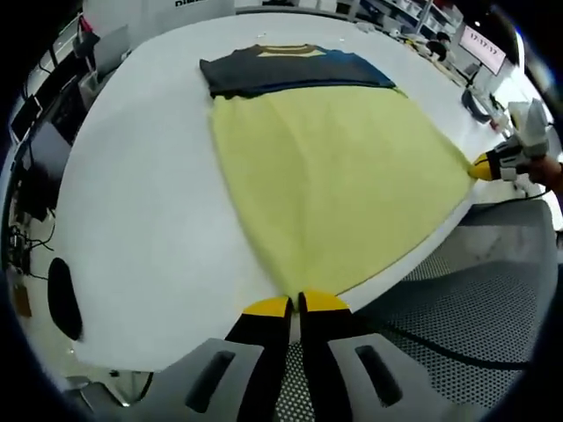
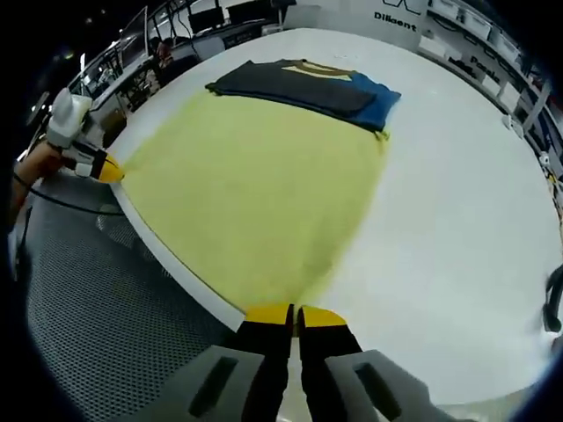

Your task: Fold the garment on the visible template until the final outline fits inside the template.

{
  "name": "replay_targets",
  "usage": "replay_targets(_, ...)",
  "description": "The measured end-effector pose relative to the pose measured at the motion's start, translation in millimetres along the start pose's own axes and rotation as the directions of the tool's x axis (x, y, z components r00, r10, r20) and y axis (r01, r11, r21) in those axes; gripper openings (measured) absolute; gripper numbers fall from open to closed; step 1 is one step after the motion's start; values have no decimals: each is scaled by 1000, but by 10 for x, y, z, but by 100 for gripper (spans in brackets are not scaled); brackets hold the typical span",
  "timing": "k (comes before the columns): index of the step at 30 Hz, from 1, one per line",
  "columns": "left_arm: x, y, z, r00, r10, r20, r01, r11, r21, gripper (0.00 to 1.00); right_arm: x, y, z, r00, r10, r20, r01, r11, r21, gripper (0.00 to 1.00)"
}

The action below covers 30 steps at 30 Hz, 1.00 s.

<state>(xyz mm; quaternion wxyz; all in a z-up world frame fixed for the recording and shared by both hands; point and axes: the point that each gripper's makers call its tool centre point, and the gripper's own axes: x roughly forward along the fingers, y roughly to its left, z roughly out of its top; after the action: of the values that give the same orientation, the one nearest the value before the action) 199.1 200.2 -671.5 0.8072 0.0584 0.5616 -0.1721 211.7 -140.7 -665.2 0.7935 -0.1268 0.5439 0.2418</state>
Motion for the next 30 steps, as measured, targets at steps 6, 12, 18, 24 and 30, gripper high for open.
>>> replay_targets(6, -11, -49, -67, 1000, 0, -28, 1, 1000, 15, 7, -23, 22, -65, 1000, 7, -22, -7, 1000, -5, 0)
replay_targets(12, -81, -32, -21, 1000, -3, -18, 3, 1000, -12, 7, -93, 18, 7, 1000, 6, 9, -6, 1000, 0, 0)
replay_targets(18, -225, 9, 182, 999, -11, 47, 13, 999, -49, 7, -226, -18, 185, 997, 7, 82, -10, 999, 32, 0)
replay_targets(24, -365, 112, 479, 991, -5, 130, 16, 996, -85, 7, -394, -128, 452, 983, -18, 181, 4, 997, 76, 0)
replay_targets(30, -496, 226, 847, 975, 10, 222, 16, 993, -117, 7, -549, -266, 791, 959, -45, 281, 13, 993, 117, 0)
